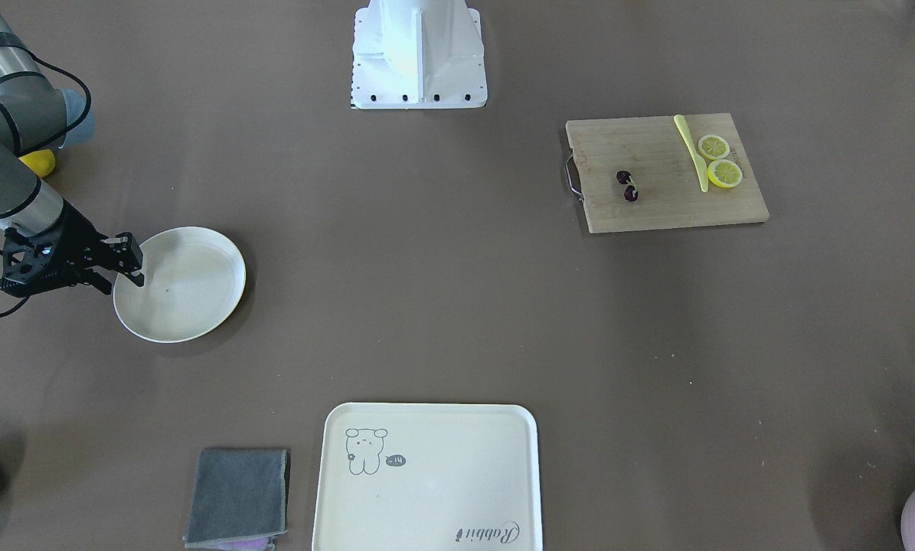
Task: Place red cherry on plate
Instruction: 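Push the white plate with the right gripper toward the table center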
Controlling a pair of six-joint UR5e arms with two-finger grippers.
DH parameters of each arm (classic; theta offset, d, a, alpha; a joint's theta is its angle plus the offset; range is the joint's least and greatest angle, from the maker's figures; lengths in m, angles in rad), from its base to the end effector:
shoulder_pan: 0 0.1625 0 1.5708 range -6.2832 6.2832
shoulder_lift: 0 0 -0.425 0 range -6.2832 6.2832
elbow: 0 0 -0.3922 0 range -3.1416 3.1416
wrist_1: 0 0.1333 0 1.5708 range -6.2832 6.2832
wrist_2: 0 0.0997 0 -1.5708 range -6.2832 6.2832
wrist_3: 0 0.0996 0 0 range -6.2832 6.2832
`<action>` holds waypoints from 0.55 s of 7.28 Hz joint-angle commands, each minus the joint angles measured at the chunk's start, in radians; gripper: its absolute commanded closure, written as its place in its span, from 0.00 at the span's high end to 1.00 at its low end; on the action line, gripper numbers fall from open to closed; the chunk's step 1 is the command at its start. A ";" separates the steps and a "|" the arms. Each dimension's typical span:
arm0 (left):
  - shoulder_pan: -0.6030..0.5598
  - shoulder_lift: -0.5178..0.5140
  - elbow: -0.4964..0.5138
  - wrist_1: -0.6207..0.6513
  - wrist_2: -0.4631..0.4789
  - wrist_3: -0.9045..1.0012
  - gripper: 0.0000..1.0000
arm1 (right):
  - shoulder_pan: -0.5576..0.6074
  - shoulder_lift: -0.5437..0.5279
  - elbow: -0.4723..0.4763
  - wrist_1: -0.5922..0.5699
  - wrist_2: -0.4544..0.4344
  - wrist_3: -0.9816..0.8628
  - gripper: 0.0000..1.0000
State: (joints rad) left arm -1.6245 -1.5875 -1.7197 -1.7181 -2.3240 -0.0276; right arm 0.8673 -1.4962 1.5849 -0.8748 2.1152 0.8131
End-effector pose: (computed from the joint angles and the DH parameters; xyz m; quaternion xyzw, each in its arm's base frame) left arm -0.0925 -0.5069 0.5612 0.1496 0.3613 0.0199 0.9201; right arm -0.2955 -0.4746 0.5414 0.0965 -0.4336 -0.0539 0.8943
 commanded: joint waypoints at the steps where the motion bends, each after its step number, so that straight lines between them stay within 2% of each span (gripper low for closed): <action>1: 0.000 -0.002 -0.003 0.000 0.000 0.000 0.98 | -0.001 0.028 0.004 -0.004 0.003 0.061 0.00; 3: 0.000 -0.002 -0.003 0.000 0.000 0.000 0.98 | 0.009 0.040 0.027 -0.009 0.015 0.107 0.00; 4: 0.000 -0.002 -0.004 0.000 0.000 0.000 0.98 | 0.034 0.053 0.035 -0.006 0.067 0.124 0.00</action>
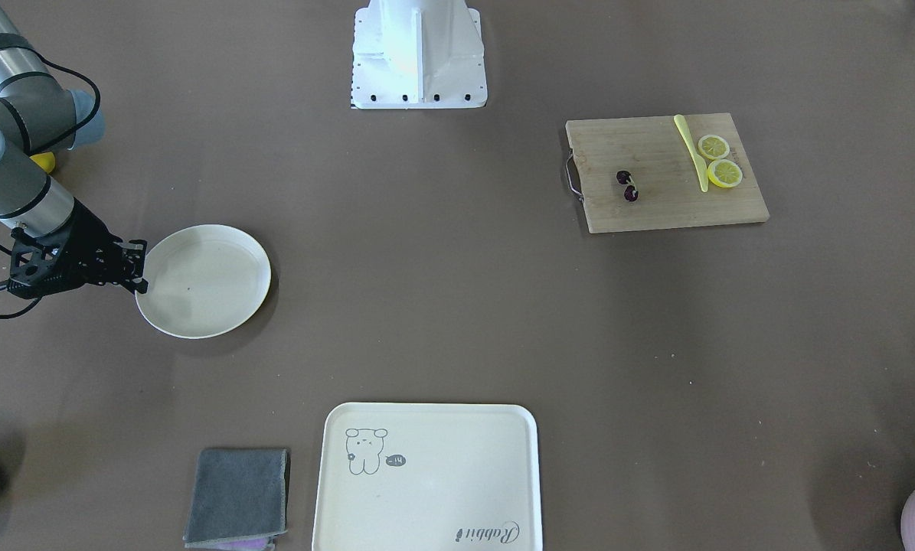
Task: Place red cherry on plate
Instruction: 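Push the white plate with the right gripper toward the table center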
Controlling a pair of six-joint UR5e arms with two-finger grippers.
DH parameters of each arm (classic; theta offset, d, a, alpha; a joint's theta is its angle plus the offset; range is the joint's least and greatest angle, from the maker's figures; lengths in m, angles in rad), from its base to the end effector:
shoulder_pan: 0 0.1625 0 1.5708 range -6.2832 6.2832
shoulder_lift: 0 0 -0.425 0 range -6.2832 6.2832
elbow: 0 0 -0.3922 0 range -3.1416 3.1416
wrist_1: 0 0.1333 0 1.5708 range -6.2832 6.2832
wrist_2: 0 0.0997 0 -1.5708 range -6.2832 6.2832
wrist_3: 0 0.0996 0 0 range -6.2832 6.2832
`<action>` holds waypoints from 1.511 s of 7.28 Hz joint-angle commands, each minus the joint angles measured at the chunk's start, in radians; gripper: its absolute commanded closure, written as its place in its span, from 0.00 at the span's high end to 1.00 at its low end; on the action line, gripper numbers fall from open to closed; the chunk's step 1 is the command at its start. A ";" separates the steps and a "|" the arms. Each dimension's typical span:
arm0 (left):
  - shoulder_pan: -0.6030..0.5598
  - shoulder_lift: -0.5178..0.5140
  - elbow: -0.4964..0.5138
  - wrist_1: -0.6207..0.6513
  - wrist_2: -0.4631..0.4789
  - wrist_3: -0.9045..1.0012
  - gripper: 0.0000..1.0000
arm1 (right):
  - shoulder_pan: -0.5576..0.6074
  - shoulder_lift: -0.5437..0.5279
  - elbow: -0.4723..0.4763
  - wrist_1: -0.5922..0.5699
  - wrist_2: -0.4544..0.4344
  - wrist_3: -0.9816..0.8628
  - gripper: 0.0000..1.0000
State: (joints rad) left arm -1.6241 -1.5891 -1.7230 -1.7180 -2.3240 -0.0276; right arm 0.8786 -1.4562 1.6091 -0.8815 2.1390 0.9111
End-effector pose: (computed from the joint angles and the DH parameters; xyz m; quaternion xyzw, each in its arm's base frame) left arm -0.0923 -0.5075 0.5588 0.1518 0.3612 0.0210 0.9198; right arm -0.2994 -0.4860 0.5065 0.0891 -0.4598 -0.0182 0.8833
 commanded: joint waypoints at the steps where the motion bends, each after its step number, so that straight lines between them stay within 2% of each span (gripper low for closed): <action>1: 0.000 0.000 -0.001 0.000 0.000 0.000 0.98 | 0.040 0.042 0.015 0.004 0.106 0.064 0.00; 2: 0.000 0.000 0.000 0.000 0.000 0.000 0.98 | 0.033 0.103 0.012 -0.004 0.105 0.121 0.00; 3: 0.001 -0.002 0.000 0.000 0.000 0.000 0.98 | -0.028 0.172 -0.004 -0.005 0.087 0.176 0.00; 6: 0.001 -0.003 0.000 0.000 0.000 0.000 0.98 | -0.211 0.368 -0.070 -0.007 -0.066 0.374 0.00; 7: 0.001 -0.003 0.002 0.000 0.000 0.000 0.98 | -0.252 0.390 -0.087 -0.007 -0.117 0.382 0.00; 9: 0.009 -0.014 -0.001 -0.008 -0.006 -0.005 0.98 | -0.293 0.396 -0.095 -0.007 -0.139 0.396 0.00; 10: 0.057 -0.035 -0.001 -0.049 -0.047 -0.137 0.98 | -0.299 0.395 -0.095 -0.007 -0.139 0.396 0.00; 11: 0.148 -0.037 -0.039 -0.136 -0.052 -0.386 0.98 | -0.300 0.396 -0.095 -0.005 -0.139 0.402 0.00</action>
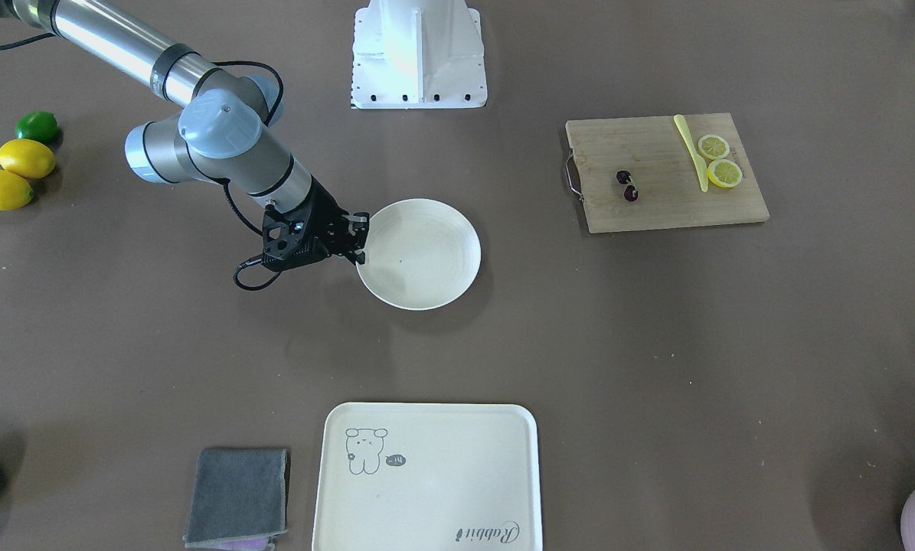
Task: Place red cherry on plate
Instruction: 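Push the white plate with the right gripper toward the table center, then move the right gripper toward the grey cloth while the left reaches the board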
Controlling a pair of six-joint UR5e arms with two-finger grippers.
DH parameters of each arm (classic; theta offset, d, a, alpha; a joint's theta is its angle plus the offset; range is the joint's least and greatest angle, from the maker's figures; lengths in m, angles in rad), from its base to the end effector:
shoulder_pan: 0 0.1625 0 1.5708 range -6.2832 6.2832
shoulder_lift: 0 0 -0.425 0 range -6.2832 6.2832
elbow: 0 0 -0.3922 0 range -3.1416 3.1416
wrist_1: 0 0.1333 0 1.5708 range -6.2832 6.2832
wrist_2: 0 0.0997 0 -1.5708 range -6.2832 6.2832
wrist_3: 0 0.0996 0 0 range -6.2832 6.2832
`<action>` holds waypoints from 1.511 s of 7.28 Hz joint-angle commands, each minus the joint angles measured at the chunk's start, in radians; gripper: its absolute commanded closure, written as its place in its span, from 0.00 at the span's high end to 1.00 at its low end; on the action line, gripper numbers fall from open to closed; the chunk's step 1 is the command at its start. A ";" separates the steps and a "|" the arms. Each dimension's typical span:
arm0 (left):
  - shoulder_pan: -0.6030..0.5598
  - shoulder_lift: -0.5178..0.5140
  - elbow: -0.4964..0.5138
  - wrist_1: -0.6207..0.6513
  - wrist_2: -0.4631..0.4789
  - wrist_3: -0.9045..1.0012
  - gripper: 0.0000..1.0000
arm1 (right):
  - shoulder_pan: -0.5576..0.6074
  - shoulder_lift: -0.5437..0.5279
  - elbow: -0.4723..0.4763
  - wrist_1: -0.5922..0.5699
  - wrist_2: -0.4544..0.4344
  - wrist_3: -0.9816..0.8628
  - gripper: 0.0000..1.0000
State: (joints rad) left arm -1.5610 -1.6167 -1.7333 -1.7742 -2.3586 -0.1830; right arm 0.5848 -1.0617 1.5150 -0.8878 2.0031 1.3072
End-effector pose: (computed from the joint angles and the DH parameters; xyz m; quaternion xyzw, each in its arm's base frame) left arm -0.0576 -0.5233 0.5304 0.1518 0.3921 0.0000 0.9073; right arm -0.5196 -0.4538 0.3095 0.0516 -0.5534 0.0177 0.8311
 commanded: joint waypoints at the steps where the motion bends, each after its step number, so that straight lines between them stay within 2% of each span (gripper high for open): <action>1: 0.181 -0.009 -0.072 -0.133 -0.010 -0.445 0.98 | -0.010 0.003 0.001 0.003 -0.003 0.007 0.00; 3: 0.330 -0.031 -0.141 -0.134 0.068 -0.640 0.98 | -0.017 0.009 -0.001 0.001 -0.019 0.004 0.00; 4: 0.369 -0.043 -0.152 -0.134 0.084 -0.686 0.98 | -0.020 0.009 -0.003 0.000 -0.033 0.006 0.74; 5: 0.406 -0.048 -0.169 -0.134 0.108 -0.720 0.98 | -0.029 0.011 -0.003 0.000 -0.070 0.009 0.99; 6: 0.462 -0.048 -0.189 -0.134 0.164 -0.763 0.98 | -0.030 0.009 -0.003 0.000 -0.072 0.009 0.99; 8: 0.635 -0.048 -0.256 -0.133 0.304 -1.001 0.98 | 0.001 0.009 0.001 -0.009 -0.064 0.009 0.99; 9: 0.730 -0.046 -0.282 -0.120 0.391 -1.076 0.98 | 0.044 0.009 0.016 -0.064 -0.044 -0.005 0.99; 10: 0.802 -0.045 -0.299 -0.082 0.463 -1.101 0.98 | 0.100 0.008 0.017 -0.091 0.004 -0.029 0.99; 11: 0.881 -0.048 -0.348 0.030 0.543 -1.102 0.98 | 0.168 0.003 0.017 -0.123 0.081 -0.090 1.00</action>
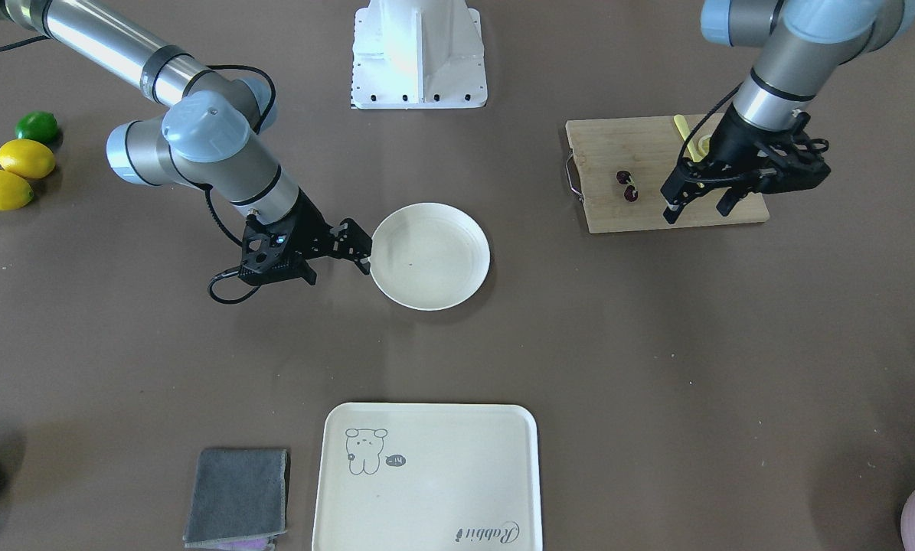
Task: Place red cherry on plate
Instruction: 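Move the right gripper toward the grey cloth while the left reaches the board, then lower the left gripper and grasp the dark cherries by their stems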
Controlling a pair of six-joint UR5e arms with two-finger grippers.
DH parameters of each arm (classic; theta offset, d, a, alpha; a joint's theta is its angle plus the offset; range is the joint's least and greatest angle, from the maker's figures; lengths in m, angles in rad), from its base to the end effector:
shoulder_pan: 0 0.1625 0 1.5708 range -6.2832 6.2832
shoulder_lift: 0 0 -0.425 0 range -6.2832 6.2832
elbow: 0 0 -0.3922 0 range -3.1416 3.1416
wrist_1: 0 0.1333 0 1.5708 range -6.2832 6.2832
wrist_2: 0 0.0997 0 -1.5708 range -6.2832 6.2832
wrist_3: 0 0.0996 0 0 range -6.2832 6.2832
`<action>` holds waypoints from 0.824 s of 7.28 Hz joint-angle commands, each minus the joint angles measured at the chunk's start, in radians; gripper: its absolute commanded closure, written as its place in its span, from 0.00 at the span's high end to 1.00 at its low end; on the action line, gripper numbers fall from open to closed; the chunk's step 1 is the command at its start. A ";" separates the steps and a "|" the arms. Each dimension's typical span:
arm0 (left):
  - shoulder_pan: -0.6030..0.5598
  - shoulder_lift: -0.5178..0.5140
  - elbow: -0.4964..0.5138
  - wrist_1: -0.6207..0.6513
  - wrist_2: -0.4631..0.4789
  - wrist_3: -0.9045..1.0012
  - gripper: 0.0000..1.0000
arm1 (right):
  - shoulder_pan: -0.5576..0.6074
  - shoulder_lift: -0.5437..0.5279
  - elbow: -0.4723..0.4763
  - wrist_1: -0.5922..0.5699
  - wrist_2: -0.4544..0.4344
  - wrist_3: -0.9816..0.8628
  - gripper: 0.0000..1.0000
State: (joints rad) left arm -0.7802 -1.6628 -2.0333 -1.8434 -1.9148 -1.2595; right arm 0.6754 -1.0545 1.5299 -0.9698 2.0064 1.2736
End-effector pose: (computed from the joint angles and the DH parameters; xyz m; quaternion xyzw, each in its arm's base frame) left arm 0.2916 -0.4289 0.3693 0.0716 0.4198 -0.1427 0.8935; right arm -0.4778 -0.4997 0.3077 0.0699 -0.5292 0.0488 0.8442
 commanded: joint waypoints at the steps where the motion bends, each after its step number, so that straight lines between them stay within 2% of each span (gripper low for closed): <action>1: 0.155 -0.002 -0.105 0.174 0.132 -0.029 0.97 | 0.128 -0.012 0.003 -0.071 0.119 -0.115 1.00; 2: 0.200 0.005 -0.101 0.174 0.137 -0.058 0.97 | 0.165 -0.019 0.001 -0.075 0.155 -0.147 1.00; 3: 0.249 0.005 -0.097 0.171 0.190 -0.089 0.96 | 0.180 -0.027 0.004 -0.072 0.161 -0.149 1.00; 6: 0.309 0.008 -0.055 0.156 0.203 -0.095 0.85 | 0.188 -0.029 0.007 -0.072 0.160 -0.149 1.00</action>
State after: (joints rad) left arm -0.4897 -1.6560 -2.1106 -1.6766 -1.7184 -1.3532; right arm 0.8614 -1.0813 1.5354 -1.0415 2.1664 1.1253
